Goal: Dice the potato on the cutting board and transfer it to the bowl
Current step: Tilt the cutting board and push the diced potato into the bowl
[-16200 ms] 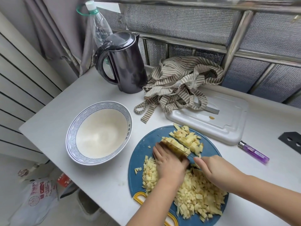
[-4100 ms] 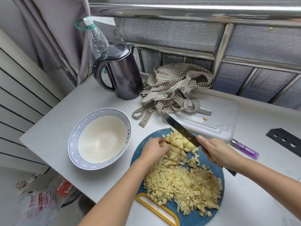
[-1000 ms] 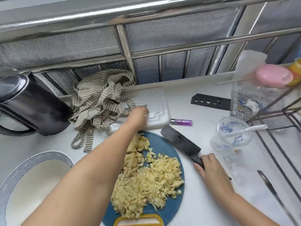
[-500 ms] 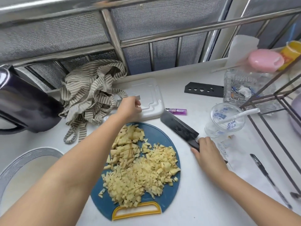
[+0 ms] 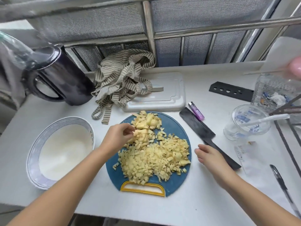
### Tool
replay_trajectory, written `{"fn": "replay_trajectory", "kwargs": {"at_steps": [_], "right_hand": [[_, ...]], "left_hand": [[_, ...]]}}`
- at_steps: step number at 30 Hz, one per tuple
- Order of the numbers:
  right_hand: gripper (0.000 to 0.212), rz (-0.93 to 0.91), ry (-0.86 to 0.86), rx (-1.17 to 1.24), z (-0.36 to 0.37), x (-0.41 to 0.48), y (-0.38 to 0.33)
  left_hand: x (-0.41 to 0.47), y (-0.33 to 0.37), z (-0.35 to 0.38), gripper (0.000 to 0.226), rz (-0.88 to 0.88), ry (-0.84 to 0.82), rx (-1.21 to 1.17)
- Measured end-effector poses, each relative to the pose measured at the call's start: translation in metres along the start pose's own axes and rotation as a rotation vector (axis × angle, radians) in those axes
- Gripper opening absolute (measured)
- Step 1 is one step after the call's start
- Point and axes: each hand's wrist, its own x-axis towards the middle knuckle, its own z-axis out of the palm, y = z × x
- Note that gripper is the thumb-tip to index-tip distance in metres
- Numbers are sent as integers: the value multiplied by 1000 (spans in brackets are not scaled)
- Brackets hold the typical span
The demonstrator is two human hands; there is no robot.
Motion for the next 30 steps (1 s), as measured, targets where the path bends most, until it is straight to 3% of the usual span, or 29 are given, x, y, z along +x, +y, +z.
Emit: {"fn": "replay_trajectory", "kwargs": {"at_steps": [1,3,6,9,12,15,20,23,26,30], "right_hand": [[41,22,-7,-3,1,0,-3],[10,48,-49,-4,3,3,-6],[36,68,-83,54,8,11,-12],[40,122,-5,123,13,22,-16],[43,147,15,161,12,27,-16],[40,204,21,146,11,30,-22],[36,191,88,55,25,43,-19],[49,100,47,-100,32,44,-12],[65,25,24,-34,37,36,-14],[55,47,46,193,42,28,-18]], "left_hand": [[-5,-1,0,19,-20,49,-19],[-13,-5,0,25,-68,160,-2],[-18,-15,2,45,-350,163,57],[-25,-23,5,58,-660,-25,166],[-34,-28,13,65,-740,-129,166],[-37,-40,18,72,-862,5,-60],[-39,-48,20,77,-921,92,-279],[-40,-48,22,80,-953,91,-334],[-40,-50,22,80,-960,77,-377],[-31,-82,32,91,-908,29,-469]]}}
